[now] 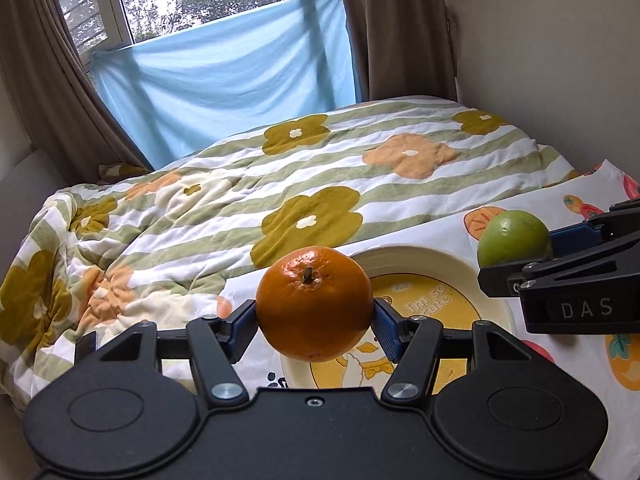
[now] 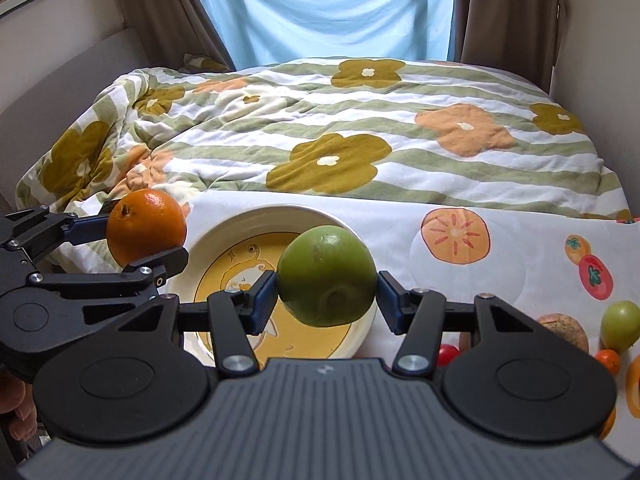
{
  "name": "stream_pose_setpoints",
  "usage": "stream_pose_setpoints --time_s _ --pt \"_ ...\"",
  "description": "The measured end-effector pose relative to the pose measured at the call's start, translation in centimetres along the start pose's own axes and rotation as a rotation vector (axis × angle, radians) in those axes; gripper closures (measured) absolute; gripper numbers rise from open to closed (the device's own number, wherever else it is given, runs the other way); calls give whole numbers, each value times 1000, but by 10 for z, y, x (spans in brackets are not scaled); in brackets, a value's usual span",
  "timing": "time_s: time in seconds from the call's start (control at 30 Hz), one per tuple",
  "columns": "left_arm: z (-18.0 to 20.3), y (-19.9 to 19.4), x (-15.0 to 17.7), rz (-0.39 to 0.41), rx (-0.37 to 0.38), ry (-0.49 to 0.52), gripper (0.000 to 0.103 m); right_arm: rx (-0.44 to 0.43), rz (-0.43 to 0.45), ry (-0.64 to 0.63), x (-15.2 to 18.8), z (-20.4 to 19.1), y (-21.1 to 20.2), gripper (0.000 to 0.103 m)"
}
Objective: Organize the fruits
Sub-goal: 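Carry the orange with the left tool over the duck bowl while the right tool carries the green apple there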
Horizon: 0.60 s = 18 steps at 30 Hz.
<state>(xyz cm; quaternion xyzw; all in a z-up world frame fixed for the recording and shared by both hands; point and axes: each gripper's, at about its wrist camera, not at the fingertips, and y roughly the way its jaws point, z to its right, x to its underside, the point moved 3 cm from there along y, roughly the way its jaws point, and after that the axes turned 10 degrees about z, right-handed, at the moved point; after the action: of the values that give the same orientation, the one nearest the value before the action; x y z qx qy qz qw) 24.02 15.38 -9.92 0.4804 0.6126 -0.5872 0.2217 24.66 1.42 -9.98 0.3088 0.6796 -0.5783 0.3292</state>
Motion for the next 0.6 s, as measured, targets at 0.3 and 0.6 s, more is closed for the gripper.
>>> stream_pose_setpoints --time_s 0.3,0.6 --pt "3 57 14 -66 83 36 38 43 -47 1 -4 5 49 34" --pt "18 84 22 -91 132 100 37 62 -87 10 -1 11 67 34"
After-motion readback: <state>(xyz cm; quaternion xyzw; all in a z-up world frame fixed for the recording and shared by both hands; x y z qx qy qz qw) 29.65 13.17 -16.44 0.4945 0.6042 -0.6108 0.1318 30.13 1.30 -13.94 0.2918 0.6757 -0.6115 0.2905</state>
